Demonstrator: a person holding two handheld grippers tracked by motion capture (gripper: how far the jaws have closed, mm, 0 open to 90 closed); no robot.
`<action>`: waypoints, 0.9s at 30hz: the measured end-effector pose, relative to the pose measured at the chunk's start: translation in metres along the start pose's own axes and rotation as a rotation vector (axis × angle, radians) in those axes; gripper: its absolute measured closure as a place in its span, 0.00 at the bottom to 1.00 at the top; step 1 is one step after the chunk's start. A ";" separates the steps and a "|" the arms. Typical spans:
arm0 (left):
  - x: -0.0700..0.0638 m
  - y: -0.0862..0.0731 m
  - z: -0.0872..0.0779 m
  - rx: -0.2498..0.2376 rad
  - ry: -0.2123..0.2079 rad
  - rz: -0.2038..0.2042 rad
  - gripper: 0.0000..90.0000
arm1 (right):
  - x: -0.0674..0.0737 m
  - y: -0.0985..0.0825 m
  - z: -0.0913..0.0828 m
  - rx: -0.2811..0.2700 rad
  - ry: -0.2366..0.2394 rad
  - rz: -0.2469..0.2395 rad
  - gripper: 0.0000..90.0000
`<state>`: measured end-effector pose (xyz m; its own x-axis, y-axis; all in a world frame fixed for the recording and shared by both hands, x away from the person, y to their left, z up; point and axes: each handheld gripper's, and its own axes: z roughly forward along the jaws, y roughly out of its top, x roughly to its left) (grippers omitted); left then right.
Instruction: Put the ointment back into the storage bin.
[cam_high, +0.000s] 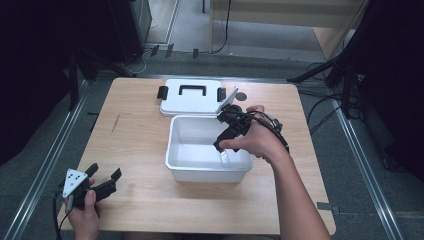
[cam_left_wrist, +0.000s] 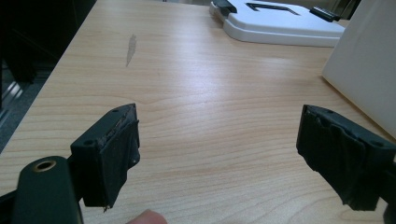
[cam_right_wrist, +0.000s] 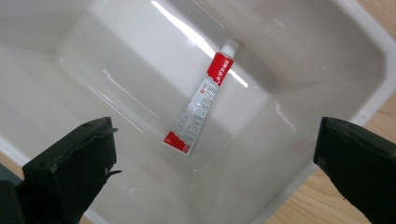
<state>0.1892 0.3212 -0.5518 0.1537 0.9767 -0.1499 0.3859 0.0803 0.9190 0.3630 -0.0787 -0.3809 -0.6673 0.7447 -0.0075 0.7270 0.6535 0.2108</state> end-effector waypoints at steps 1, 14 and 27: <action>0.000 0.000 0.000 0.001 0.001 0.000 0.16 | -0.001 -0.001 -0.003 -0.006 0.002 0.010 0.00; 0.000 0.000 0.000 0.000 0.001 0.002 0.16 | -0.027 -0.026 -0.026 -0.067 -0.037 0.079 0.00; 0.000 0.000 0.000 0.001 0.001 0.003 0.16 | -0.057 -0.059 -0.031 -0.119 -0.047 0.164 0.00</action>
<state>0.1890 0.3208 -0.5519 0.1538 0.9771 -0.1468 0.3860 0.0774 0.9192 0.3533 -0.1637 -0.3627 -0.5311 0.8473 -0.0090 0.7991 0.5044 0.3270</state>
